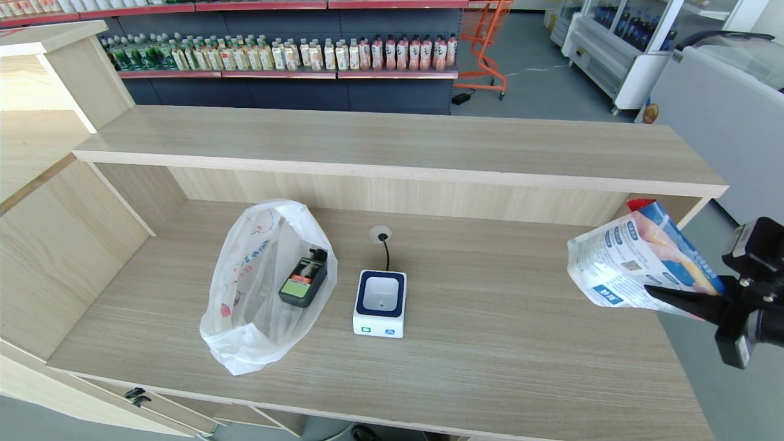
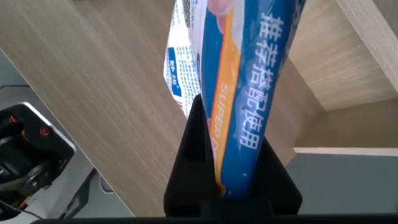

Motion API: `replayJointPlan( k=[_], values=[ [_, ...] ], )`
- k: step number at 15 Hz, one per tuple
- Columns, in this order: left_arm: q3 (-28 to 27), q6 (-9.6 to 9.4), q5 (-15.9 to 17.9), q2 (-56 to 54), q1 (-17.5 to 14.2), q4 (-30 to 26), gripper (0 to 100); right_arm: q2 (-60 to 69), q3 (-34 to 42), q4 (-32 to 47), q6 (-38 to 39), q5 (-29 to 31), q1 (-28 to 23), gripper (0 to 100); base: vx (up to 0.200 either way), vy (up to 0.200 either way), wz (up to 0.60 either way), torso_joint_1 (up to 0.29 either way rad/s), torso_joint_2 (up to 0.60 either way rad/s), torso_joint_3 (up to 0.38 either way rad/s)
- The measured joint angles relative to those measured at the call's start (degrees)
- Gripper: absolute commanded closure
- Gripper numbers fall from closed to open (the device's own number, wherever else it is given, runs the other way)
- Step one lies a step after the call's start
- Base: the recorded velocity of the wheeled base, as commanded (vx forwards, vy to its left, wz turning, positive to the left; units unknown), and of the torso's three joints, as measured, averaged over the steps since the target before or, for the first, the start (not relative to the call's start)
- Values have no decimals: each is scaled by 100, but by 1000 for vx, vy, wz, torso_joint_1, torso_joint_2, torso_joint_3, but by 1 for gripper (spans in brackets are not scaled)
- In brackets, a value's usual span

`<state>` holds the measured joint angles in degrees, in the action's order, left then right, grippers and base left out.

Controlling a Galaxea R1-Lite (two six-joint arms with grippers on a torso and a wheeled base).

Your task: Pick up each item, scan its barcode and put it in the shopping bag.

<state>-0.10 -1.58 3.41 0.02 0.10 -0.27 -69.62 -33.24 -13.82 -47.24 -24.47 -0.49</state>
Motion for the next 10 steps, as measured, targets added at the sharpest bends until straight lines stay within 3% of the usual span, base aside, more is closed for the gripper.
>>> replayJointPlan(
  k=[7, 10],
  values=[
    [0, -9, 0, 0, 0, 2, 0, -2, 34, -93, -310, -27, -119, 100, 0, 0, 0, 0, 0, 0],
    [0, -9, 2, 0, 0, 0, 0, -6, 21, -100, -306, -249, -118, 100, 0, 200, 0, -4, 2, 2]
  ],
)
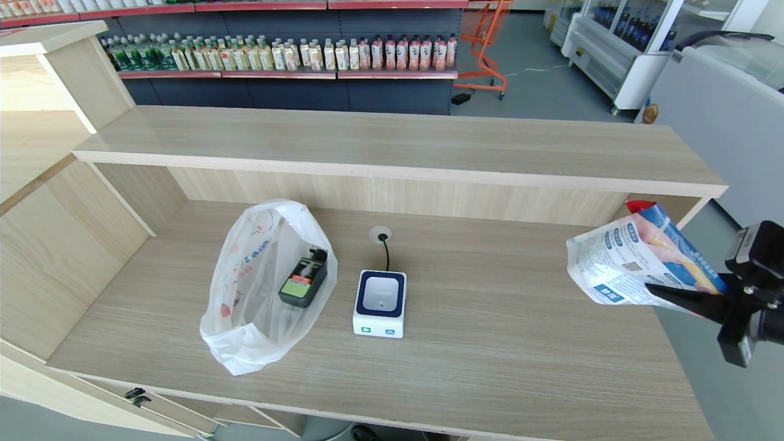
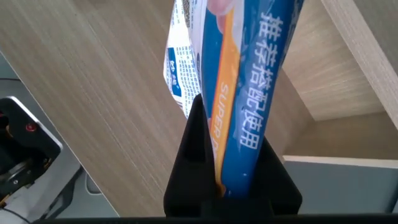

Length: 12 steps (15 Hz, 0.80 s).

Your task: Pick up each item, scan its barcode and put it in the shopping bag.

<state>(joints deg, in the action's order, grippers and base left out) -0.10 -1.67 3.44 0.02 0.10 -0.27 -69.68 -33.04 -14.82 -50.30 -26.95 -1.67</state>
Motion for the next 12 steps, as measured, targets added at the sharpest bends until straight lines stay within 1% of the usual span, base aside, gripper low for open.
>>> replayJointPlan(
  k=[2, 7, 10, 12],
  values=[
    [0, 0, 0, 0, -10, 2, 0, 9, 10, 0, 2, -83, -1, 100, 0, 200, 0, 0, 5, 2],
    [0, 0, 0, 0, 0, 2, 0, -18, -1, 5, 11, -553, 16, 100, 0, 200, 0, 2, 6, 4],
    [0, -7, 0, 0, 0, 2, 0, -162, -43, -1, 10, -633, 16, 100, 0, 200, 0, 7, 2, 4],
    [0, -21, -2, 0, 0, 2, 0, -304, -41, -212, 0, -652, 16, 100, 0, 200, 0, 0, 5, 2]
  ],
)
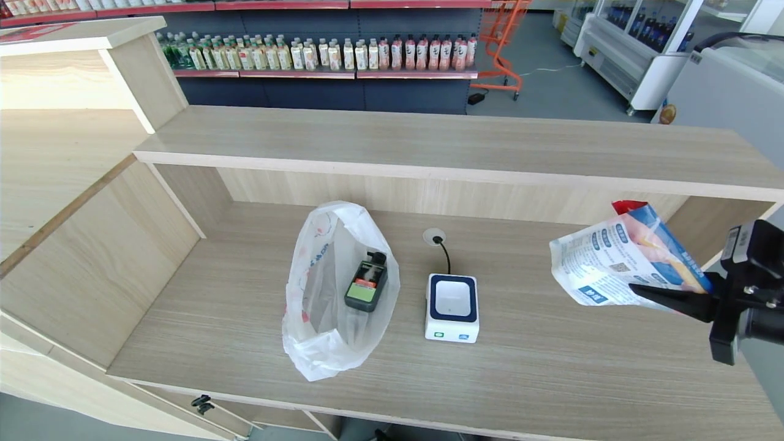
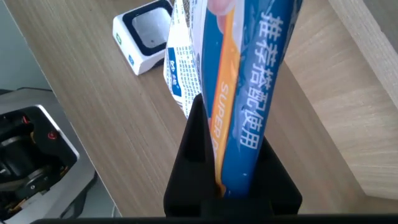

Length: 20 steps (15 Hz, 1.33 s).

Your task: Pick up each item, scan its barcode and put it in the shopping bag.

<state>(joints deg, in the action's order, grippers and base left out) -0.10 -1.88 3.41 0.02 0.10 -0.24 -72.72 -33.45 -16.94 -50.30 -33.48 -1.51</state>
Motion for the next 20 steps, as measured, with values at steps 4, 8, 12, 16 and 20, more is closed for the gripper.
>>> replayJointPlan(
  k=[4, 8, 12, 16, 20],
  values=[
    [0, -20, 2, 0, 0, 0, 0, -383, 46, -456, -91, 0, 28, 100, 0, 100, 0, 0, 1, 2],
    [0, 29, 2, 0, -5, 0, 0, -903, 38, -678, -534, 24, 22, 100, 0, 0, 0, 0, 0, 0],
    [0, 32, 2, 0, 0, -2, 0, -1408, 99, -1362, -839, -49, 46, 100, 0, 0, 0, 0, 0, 0],
    [0, 32, 2, 0, 0, 0, 0, -1821, 90, -1653, -1224, -210, 252, 100, 0, 0, 0, 0, 0, 0],
    [0, 32, 2, 0, 0, -2, 0, -2383, 110, -1693, -1998, -706, 283, 100, 0, 0, 0, 0, 0, 0]
  ],
)
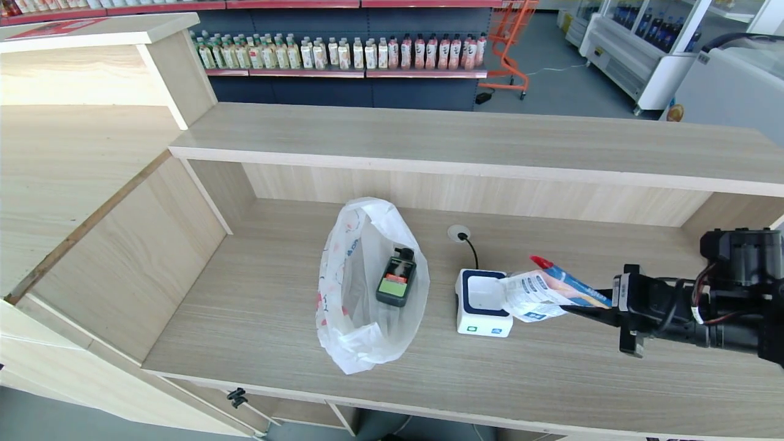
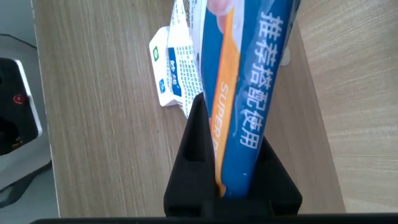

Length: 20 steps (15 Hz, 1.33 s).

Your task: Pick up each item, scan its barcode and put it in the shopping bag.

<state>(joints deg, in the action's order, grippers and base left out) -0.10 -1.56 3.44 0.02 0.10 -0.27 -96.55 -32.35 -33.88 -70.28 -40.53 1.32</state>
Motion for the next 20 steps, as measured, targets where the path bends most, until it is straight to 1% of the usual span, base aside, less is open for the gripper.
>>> replayJointPlan(
  k=[3, 5, 8, 10, 20],
  values=[
    [0, 0, 0, 0, 0, 2, 0, -511, -168, -290, -414, -273, 2, 100, 0, 0, 0, 0, 0, 0],
    [0, 0, 0, 0, 0, 2, 0, -816, -279, -595, -441, -364, 33, 100, 0, 0, 0, 0, 0, 0],
    [0, 0, 0, 0, 0, 0, 0, -1224, -533, -783, -441, -597, 174, 100, 0, 0, 0, 0, 0, 0],
    [0, -2, 0, 0, 0, 2, 0, -1464, -662, -989, -436, -611, 267, 100, 0, 0, 0, 0, 0, 0],
    [0, 0, 0, 0, 0, 2, 0, -2241, -1392, -1156, -417, -616, 458, 100, 0, 0, 0, 0, 0, 0]
  ],
)
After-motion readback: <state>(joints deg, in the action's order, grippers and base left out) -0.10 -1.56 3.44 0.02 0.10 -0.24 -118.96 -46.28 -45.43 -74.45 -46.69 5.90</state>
